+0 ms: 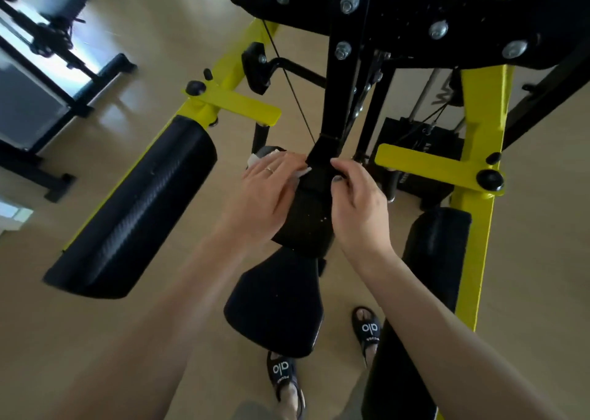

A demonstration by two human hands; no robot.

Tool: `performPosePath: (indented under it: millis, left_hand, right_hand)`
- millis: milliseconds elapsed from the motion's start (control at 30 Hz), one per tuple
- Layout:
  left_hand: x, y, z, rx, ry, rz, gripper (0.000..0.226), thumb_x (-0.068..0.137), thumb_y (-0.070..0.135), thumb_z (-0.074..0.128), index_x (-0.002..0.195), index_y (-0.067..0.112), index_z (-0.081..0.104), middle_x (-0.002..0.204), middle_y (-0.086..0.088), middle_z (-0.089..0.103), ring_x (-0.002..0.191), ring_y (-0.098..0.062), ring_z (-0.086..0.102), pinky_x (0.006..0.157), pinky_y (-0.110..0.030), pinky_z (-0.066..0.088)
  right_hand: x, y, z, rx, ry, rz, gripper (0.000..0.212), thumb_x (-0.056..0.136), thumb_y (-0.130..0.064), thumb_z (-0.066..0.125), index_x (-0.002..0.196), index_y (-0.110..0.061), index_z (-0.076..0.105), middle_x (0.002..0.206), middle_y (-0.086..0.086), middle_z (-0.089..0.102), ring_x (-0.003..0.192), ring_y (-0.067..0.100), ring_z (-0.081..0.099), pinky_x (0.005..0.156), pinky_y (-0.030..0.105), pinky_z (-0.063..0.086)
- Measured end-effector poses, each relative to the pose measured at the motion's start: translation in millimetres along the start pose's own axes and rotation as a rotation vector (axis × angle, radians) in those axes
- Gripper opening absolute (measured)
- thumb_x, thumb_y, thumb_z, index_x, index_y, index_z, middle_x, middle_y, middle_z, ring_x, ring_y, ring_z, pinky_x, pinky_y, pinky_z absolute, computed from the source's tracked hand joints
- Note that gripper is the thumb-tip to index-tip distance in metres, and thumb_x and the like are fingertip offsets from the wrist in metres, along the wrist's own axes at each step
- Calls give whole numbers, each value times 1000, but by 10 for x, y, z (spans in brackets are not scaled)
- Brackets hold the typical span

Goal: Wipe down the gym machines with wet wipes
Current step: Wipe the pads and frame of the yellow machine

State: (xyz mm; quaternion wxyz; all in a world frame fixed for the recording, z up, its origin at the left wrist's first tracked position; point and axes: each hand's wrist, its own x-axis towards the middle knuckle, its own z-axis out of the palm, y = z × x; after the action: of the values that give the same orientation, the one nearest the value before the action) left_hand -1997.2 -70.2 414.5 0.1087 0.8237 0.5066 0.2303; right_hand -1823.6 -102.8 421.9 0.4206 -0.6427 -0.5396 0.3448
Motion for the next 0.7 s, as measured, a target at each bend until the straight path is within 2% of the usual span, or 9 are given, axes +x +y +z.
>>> performPosePath:
  millis: [33,100,200,267,333,467,567,633,700]
  left_hand:
    - [-43,-90,-20,38,-30,24,32,108,17,43,137,13,56,140,-1,58,137,-18,47,118,-34,32]
    - [-45,-206,-87,89,-41,-16,38,111,22,37,147,17,49,153,2,48,147,-12,34,123,-24,14]
    - [6,-269,-121,9,2,-128,40,110,18,38,147,9,49,154,-5,47,146,-17,37,118,-15,14]
    - [26,-151,-49,9,-15,-59,39,108,16,39,142,4,54,148,-11,54,143,-24,43,122,-29,25]
    - [28,16,95,37,-64,108,42,105,20,37,139,5,56,146,-12,56,143,-26,44,122,-43,29]
    - [119,173,180,-7,-133,242,42,107,21,38,144,9,53,151,-7,51,146,-20,41,122,-42,29]
    - [208,-44,93,-38,-63,104,41,107,20,36,144,9,51,151,-5,52,144,-17,43,120,-44,32]
    - [227,-199,40,-83,-14,-51,38,107,20,36,140,11,52,149,-3,53,141,-17,44,117,-47,35]
    - [210,-284,45,-207,4,-202,37,110,23,35,141,13,52,144,-5,56,136,-21,47,111,-46,40]
  right_hand:
    - [-58,-18,58,-38,4,-8,36,107,-17,45,140,-23,57,140,-9,59,133,7,49,113,37,43]
    - [-145,-49,115,-88,10,-9,40,107,-17,44,146,-20,52,150,-6,52,142,7,41,119,37,37]
    - [-220,-83,108,-92,3,24,44,108,-18,43,151,-20,47,154,-6,48,144,6,38,120,34,35]
    - [-207,-98,97,-44,8,64,44,108,-20,43,151,-22,47,152,-7,50,142,6,41,119,35,37]
    - [-155,-91,100,58,21,130,43,108,-21,43,150,-25,49,149,-9,53,139,3,44,119,35,38]
    - [-75,-44,79,276,56,248,38,110,-31,41,144,-30,57,136,-14,62,126,-4,54,108,23,44]
    - [0,-29,125,344,70,350,40,108,-47,35,135,-36,63,114,-11,71,105,-5,62,91,21,49]
    - [60,-36,205,318,60,377,51,101,-61,32,136,-38,61,119,-9,70,112,1,61,103,33,49]
    - [122,-78,263,235,39,337,55,103,-59,28,141,-34,58,134,-11,63,126,5,52,113,38,42]
